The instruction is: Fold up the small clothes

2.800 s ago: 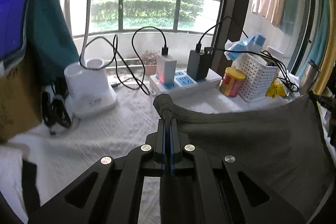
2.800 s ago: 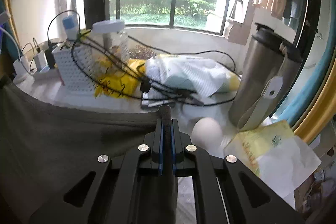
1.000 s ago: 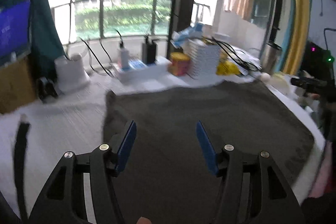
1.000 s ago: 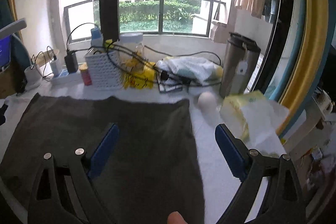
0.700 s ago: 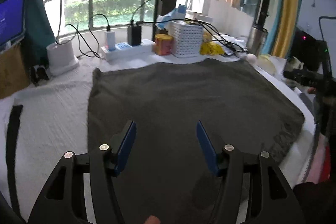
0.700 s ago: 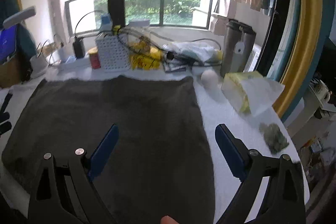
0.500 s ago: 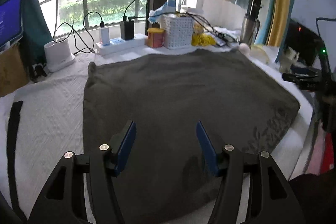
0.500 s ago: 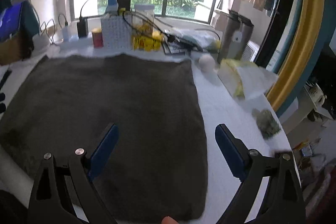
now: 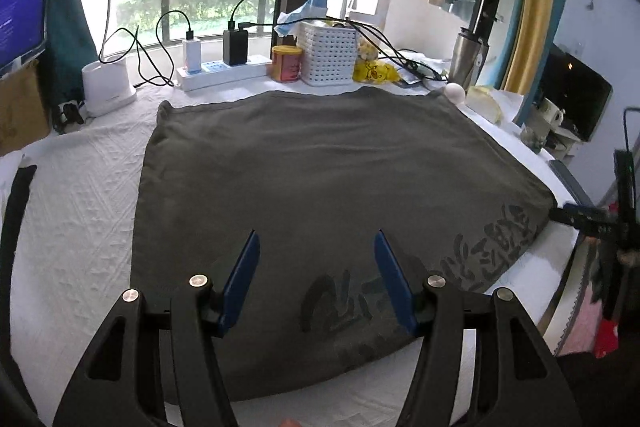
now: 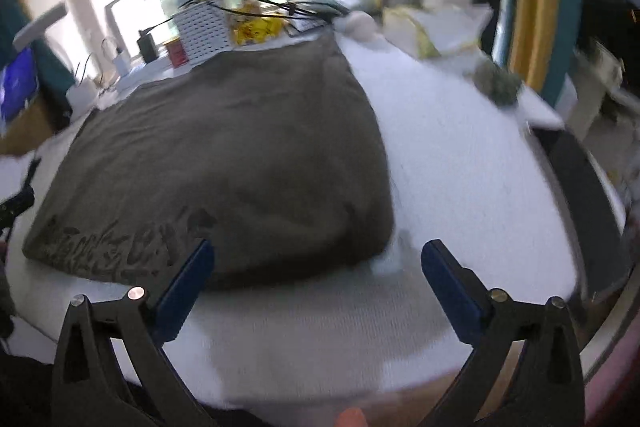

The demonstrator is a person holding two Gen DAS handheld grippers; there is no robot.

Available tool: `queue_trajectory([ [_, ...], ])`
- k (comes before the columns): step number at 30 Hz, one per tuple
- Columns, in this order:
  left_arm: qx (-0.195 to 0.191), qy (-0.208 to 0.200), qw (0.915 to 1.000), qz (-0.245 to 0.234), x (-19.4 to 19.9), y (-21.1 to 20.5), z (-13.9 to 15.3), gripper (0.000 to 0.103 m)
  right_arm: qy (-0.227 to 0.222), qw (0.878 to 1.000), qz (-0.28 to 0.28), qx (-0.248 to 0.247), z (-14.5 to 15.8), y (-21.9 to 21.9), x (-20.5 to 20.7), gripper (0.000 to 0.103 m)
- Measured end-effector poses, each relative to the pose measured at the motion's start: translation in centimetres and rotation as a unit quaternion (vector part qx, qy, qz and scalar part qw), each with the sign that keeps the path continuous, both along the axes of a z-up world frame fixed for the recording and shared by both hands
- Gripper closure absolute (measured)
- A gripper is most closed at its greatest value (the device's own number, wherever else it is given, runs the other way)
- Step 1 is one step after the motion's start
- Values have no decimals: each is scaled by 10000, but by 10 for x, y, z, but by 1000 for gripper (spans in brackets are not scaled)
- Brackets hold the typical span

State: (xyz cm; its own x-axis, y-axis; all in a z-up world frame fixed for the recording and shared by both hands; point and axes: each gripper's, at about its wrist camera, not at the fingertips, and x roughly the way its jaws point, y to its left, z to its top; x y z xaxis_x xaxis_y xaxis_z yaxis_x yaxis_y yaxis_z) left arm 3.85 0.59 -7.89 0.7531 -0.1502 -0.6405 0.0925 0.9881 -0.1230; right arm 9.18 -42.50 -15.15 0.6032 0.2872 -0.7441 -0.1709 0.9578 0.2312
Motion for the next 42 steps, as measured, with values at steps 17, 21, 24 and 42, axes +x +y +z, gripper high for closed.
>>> queue_trajectory([
  [17, 21, 220, 9984, 517, 21, 37, -2, 40, 151, 9963, 205, 827, -3, 39, 35, 0],
  [21, 34, 277, 9977, 620, 29, 45, 0, 40, 85, 9958, 83, 904, -3, 44, 54, 0],
  [24, 19, 326, 9974, 645, 36, 49, 0, 40, 85, 9936, -24, 1123, -2, 45, 67, 0],
  [42, -279, 306, 9951, 903, 66, 80, 0, 40, 67, 9981, 369, 484, -3, 88, 145, 76],
])
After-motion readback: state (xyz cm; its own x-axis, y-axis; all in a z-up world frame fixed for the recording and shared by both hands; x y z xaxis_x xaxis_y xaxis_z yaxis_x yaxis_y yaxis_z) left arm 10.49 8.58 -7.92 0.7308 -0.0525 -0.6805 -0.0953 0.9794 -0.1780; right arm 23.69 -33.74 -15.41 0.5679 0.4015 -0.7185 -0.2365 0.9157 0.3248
